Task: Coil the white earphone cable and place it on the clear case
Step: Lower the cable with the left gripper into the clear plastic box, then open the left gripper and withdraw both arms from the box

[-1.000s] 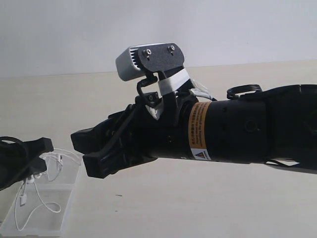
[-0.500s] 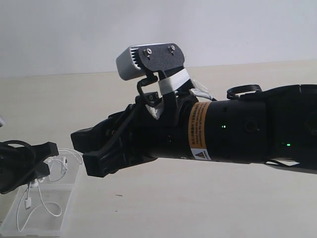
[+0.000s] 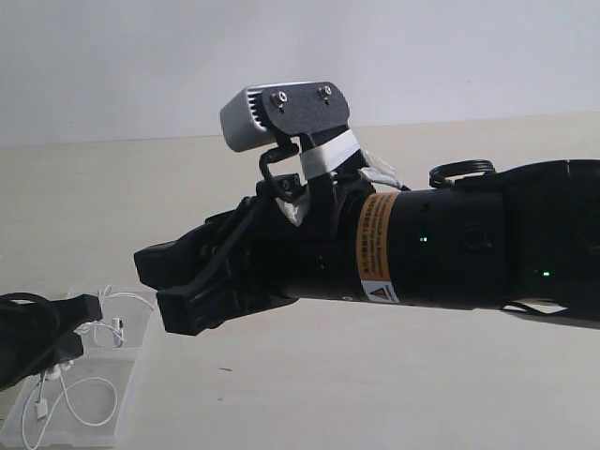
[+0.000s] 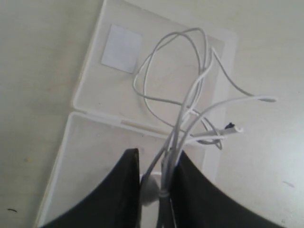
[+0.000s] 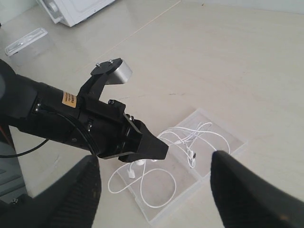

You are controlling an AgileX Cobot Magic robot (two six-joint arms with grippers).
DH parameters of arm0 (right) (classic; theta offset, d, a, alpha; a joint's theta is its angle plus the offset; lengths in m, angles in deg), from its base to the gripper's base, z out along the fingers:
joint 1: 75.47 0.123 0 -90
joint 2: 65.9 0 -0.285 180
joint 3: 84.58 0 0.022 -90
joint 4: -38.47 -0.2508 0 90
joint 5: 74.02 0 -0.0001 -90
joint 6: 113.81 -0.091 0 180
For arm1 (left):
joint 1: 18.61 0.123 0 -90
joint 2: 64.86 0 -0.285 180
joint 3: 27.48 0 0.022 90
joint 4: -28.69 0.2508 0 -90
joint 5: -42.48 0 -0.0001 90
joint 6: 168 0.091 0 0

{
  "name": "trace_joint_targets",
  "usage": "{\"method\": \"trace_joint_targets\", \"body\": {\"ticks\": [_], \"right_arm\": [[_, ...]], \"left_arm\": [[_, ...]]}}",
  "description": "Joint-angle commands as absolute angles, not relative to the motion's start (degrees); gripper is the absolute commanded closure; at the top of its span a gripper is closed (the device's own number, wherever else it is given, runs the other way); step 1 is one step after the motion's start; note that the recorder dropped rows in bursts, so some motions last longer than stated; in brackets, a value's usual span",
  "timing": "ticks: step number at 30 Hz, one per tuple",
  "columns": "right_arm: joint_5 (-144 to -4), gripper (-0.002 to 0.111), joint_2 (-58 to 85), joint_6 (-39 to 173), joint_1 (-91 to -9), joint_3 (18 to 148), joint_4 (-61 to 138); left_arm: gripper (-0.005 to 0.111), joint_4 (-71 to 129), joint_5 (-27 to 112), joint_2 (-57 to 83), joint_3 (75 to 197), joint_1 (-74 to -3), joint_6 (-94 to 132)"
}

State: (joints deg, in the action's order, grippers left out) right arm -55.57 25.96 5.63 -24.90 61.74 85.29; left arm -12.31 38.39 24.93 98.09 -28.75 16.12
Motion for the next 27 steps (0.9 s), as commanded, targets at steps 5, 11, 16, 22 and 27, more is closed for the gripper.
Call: {"method": "trace_joint_targets", "body": {"ticks": [5, 11, 16, 22, 27], "right_arm": [[-55.16, 0.045, 25.66, 5.58, -24.81, 61.97, 85.5], [-55.16, 0.045, 25.66, 5.58, -24.81, 61.97, 85.5], [-55.16, 0.045, 25.66, 5.58, -24.81, 61.97, 85.5], [-55.44, 0.045, 25.66, 5.57, -24.81, 61.97, 85.5], [-57.98, 0.045, 25.66, 5.34, -24.81, 61.97, 85.76]], "left_arm": [[0.06, -12.36, 39.34, 24.98, 97.96, -28.97, 16.07], [0.035, -12.0, 39.19, 24.98, 97.96, -28.97, 16.17], [0.035, -10.84, 38.8, 24.87, 97.96, -28.97, 16.3], [0.035, -10.84, 38.17, 21.54, 97.96, -28.97, 16.3], [0.037, -10.72, 37.66, 13.31, 97.96, -28.97, 18.61]]}}
